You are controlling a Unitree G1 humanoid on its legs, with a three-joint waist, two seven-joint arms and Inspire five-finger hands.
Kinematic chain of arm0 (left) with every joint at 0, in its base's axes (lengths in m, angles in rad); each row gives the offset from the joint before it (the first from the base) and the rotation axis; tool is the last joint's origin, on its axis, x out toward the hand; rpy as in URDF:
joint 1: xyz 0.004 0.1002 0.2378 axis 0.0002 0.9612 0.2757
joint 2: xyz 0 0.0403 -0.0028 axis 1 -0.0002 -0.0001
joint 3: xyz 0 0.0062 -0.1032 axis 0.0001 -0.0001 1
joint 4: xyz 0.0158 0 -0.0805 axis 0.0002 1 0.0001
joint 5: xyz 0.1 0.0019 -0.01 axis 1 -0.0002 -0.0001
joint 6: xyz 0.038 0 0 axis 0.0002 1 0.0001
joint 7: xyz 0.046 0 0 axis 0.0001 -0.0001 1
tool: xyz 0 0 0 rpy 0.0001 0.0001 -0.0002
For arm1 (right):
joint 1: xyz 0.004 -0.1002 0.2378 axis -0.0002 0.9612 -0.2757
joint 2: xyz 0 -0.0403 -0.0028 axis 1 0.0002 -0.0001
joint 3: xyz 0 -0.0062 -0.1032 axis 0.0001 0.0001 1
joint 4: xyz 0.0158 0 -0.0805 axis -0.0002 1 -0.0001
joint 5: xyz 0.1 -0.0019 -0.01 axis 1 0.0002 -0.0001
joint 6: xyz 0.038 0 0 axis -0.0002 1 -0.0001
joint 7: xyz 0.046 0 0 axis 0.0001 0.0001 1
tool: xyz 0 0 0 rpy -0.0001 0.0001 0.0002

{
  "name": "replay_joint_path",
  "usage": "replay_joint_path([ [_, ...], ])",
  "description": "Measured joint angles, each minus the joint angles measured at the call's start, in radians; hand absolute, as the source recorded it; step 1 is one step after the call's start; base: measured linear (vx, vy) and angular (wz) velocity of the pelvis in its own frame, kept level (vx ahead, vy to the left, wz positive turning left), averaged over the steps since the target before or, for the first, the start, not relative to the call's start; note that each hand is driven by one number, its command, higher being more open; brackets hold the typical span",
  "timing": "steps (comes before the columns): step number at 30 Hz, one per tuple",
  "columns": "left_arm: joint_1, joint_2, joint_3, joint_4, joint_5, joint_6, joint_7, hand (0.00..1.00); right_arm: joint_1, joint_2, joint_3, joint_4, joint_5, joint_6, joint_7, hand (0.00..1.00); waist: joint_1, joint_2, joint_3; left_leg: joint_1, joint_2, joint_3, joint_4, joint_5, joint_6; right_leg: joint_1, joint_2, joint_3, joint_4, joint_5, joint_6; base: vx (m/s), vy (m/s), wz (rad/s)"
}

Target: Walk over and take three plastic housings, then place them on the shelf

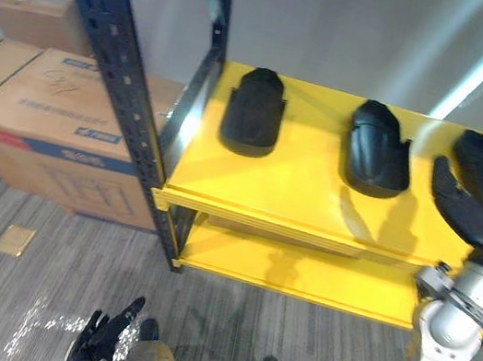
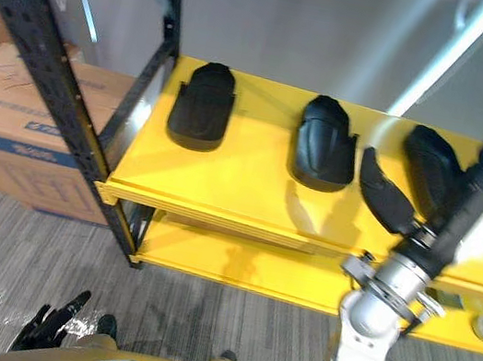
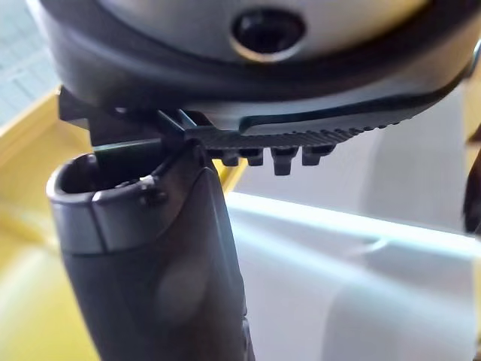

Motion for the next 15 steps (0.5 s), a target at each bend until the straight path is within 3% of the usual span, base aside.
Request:
replay_joint_path([
  [3,-0.004,0.002,0.0,0.067,0.062,0.049,0.0,1.0,0.104,0.005,-0.004,0.21,0.036,0.028,-0.014,1.0,-0.044,0.003,-0.009,0.02,0.007,0.037,0.0,-0.019,-0.005,-0.008,0.006,0.034,0.001,-0.004,-0.006,-0.03,0.008,-0.4],
  [7,-0.006,0.005,0.0,0.105,0.098,0.071,-0.003,1.0,0.174,0.041,-0.004,0.541,0.04,0.05,-0.029,1.0,-0.064,0.023,-0.02,0.02,0.018,0.076,0.0,-0.023,-0.004,-0.033,0.016,0.061,0.002,-0.004,-0.007,-0.01,-0.005,-0.23],
  [11,-0.034,0.011,-0.001,0.109,0.134,0.108,-0.007,1.0,0.175,0.061,-0.019,0.908,0.116,0.056,0.04,1.0,-0.066,0.056,-0.026,0.044,0.018,0.101,0.0,-0.033,-0.008,-0.029,0.016,0.082,0.001,-0.004,-0.009,0.03,0.008,-0.17],
  [15,-0.089,0.014,-0.004,0.118,0.16,0.116,-0.007,1.0,0.118,0.085,-0.042,1.14,0.149,0.089,0.132,1.0,-0.061,0.053,-0.024,0.052,0.017,0.101,0.0,-0.036,-0.009,-0.019,0.015,0.081,0.0,-0.004,-0.013,0.01,0.001,-0.01],
])
